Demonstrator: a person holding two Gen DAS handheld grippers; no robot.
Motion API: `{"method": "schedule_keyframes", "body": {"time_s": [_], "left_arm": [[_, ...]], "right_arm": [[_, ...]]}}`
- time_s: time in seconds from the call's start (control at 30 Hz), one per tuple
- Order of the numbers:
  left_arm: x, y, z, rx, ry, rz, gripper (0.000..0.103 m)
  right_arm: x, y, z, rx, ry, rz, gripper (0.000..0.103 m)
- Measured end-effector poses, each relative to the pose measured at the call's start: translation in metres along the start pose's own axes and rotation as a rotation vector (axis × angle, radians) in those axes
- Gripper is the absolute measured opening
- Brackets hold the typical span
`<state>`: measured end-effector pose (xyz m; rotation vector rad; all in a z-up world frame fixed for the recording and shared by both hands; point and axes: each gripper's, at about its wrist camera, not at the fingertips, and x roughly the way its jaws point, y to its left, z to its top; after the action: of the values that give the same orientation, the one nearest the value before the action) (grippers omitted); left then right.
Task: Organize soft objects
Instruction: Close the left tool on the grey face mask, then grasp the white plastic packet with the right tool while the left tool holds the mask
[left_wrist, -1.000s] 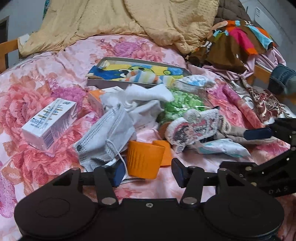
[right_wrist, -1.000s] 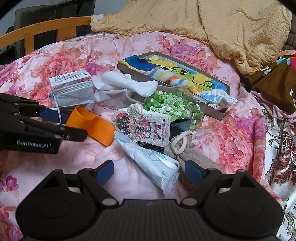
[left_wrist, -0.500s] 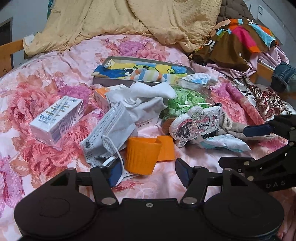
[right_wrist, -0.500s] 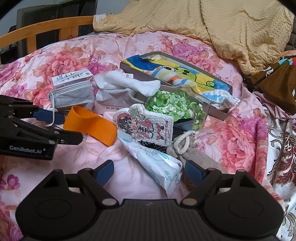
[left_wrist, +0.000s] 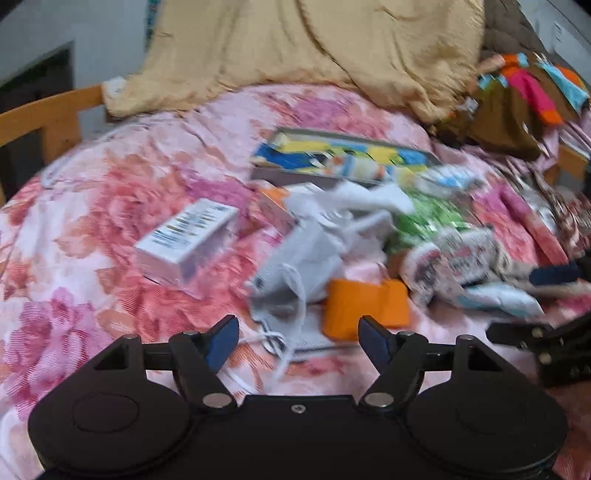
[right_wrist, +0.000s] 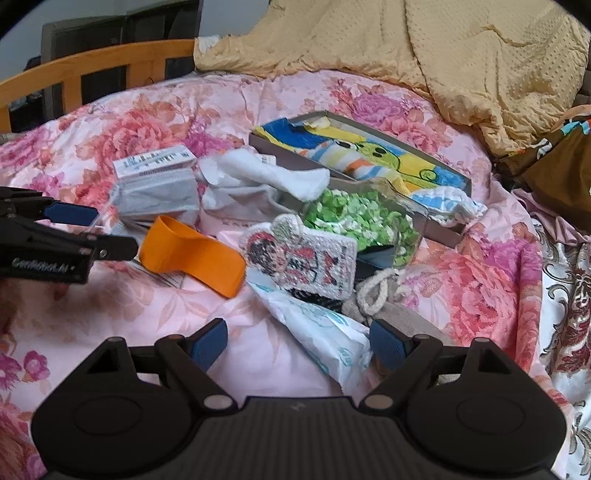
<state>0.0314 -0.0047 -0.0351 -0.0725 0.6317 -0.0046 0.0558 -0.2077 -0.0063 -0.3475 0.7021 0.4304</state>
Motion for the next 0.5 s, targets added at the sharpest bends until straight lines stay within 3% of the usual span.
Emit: {"method": "schedule_keyframes", "body": {"time_s": [0.17,0.33,0.5], "left_arm": [[0.005,0.006,0.012,0.012,-0.020,-0.018,0.074],[0.015,0.013,0.023,-0.002,-0.013,-0.077,0.072],[0.023,0.020,0.030,-0.027,0.016,-0.137,0.054]], "right_arm": [[0.001,0.004,0.002,-0.012,-0.015,0.018,0.087],[0.010,0.010,0.003,-0.044,-0.012,0.007,0.078],[0.018,0.018,0.004,-0.087,-0.024,-0.031,0.061]]}}
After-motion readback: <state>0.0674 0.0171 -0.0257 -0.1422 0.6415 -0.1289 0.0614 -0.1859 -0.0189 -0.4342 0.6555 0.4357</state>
